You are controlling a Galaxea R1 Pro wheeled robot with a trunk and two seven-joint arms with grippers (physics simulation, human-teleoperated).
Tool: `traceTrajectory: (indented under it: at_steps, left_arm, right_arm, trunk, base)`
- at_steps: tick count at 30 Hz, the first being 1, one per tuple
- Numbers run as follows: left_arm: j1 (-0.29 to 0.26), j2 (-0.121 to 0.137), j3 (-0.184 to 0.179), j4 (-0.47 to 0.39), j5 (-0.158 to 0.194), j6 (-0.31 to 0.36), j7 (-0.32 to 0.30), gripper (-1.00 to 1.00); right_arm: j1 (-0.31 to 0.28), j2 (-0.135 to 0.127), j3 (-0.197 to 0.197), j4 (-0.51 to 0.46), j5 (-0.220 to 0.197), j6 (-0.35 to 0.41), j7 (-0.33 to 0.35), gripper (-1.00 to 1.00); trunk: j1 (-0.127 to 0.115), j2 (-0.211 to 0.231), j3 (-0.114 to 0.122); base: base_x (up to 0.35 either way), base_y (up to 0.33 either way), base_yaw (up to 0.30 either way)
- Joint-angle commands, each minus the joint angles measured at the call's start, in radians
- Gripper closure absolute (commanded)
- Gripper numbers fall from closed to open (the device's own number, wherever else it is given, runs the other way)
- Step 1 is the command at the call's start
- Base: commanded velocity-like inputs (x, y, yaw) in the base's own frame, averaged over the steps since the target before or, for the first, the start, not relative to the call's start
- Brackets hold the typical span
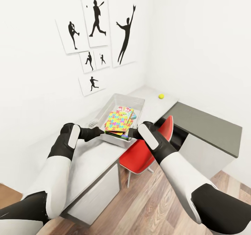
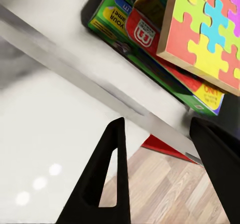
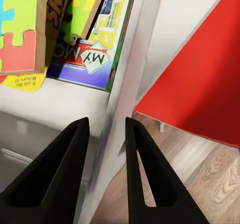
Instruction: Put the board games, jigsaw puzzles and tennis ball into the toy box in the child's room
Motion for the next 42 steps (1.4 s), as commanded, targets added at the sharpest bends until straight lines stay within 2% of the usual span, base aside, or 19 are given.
traceTrajectory:
  at_steps: [1,13,42]
  left_arm:
    - [-0.001,0.006,0.003,0.000,0.006,0.016,-0.005,1.00]
    - [-0.001,0.005,0.003,0.000,0.006,0.016,-0.005,1.00]
    - [-0.001,0.006,0.002,0.000,0.006,0.016,-0.005,1.00]
  right_arm:
    - [-0.002,0.000,0.026,-0.001,-0.061,-0.018,0.036,1.00]
    - [-0.001,0.000,0.026,-0.001,-0.060,-0.018,0.036,1.00]
    - [0.003,0.000,0.026,-0.001,-0.061,-0.018,0.036,1.00]
  trunk:
    - [0.000,-0.003,-0.002]
    - [0.000,-0.003,-0.002]
    - [0.000,-0.003,-0.016]
  base:
    - [-0.134,0.211,0.000]
    - [-0.102,0.159,0.000]
    - [-0.002,0.002,0.000]
